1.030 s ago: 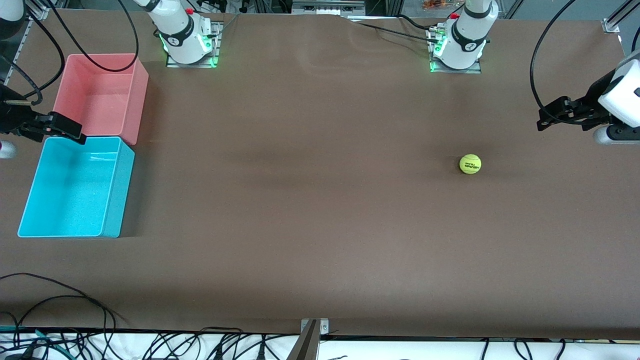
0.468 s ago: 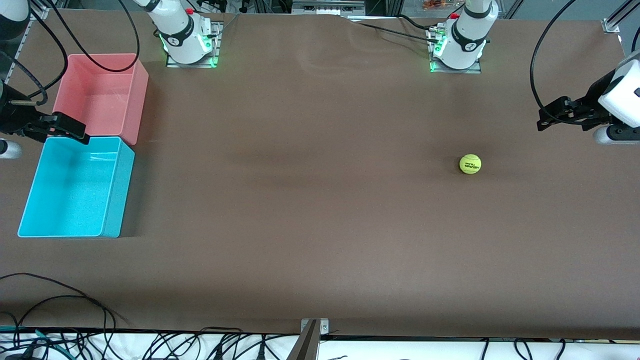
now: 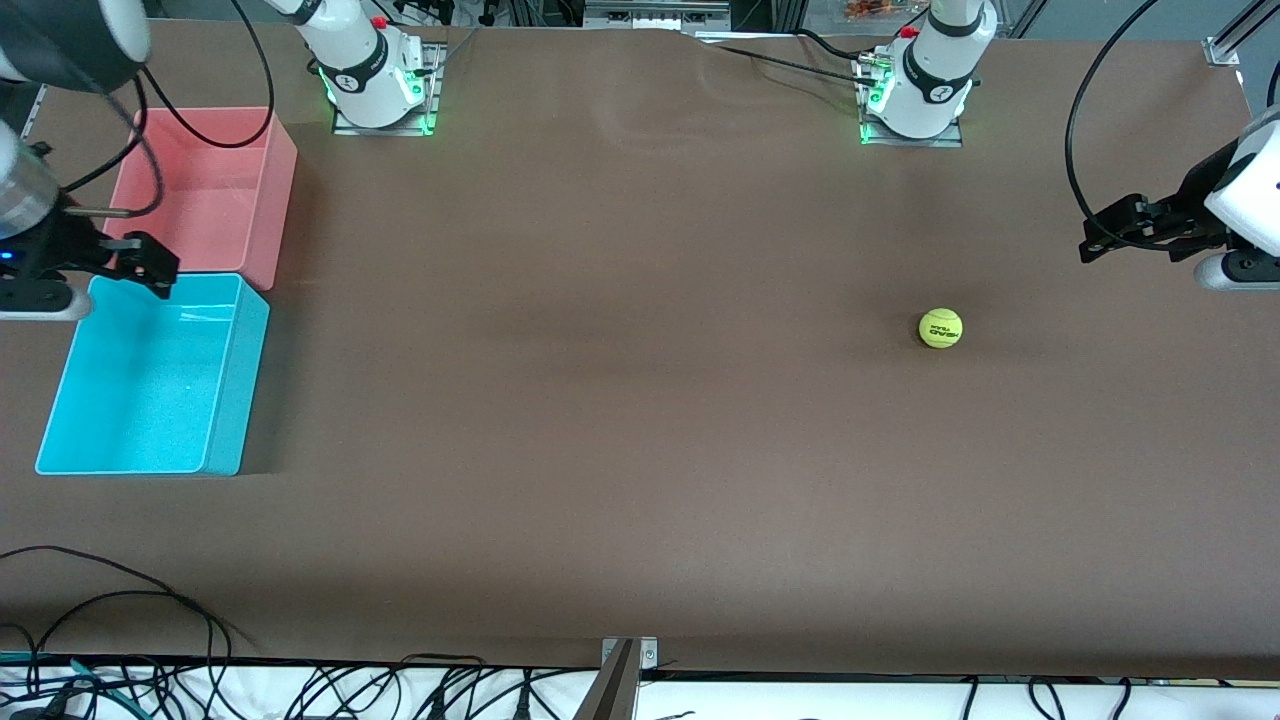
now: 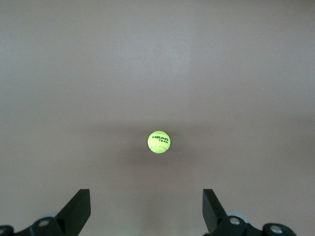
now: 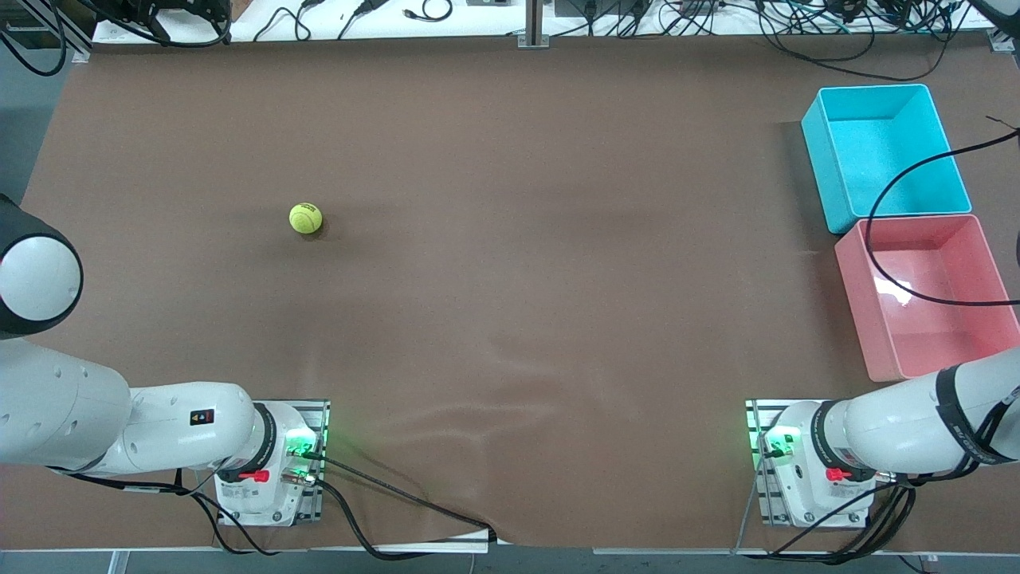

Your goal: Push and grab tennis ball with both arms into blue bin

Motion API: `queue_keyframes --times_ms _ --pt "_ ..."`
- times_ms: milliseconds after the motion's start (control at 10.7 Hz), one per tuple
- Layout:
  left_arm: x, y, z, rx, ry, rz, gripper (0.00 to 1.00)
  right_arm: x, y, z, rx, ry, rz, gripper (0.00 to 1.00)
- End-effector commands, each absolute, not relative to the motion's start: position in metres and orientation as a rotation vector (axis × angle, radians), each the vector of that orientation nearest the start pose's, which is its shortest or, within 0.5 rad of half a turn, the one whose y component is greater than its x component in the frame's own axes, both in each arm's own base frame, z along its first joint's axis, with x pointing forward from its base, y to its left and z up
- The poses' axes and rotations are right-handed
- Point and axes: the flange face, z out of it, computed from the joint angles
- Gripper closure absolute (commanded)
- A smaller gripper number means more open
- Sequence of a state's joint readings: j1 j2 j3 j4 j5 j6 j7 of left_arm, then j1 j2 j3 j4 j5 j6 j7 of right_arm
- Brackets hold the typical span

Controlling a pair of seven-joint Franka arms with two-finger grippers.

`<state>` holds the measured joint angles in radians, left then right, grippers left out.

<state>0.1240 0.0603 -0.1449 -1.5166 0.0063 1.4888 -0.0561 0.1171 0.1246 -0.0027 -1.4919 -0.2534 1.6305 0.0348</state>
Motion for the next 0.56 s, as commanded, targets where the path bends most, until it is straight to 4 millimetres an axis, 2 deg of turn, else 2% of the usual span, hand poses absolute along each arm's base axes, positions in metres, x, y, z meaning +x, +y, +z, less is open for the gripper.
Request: queue_keyframes --times_ms 0,281,468 --pt "0.565 -0.008 0.613 -3.152 -0.055 0.138 0.0 0.597 0.039 0.596 -3.344 -0.115 -0.031 0.0" --pt "0.565 -0.008 0.612 -3.152 -0.052 0.14 0.0 0.597 0.028 0.595 -3.237 -0.045 -0.018 0.0" --pt "0.566 -0.008 0.611 -3.152 -0.055 0.143 0.0 0.598 0.026 0.595 -3.226 -0.059 -0.018 0.0"
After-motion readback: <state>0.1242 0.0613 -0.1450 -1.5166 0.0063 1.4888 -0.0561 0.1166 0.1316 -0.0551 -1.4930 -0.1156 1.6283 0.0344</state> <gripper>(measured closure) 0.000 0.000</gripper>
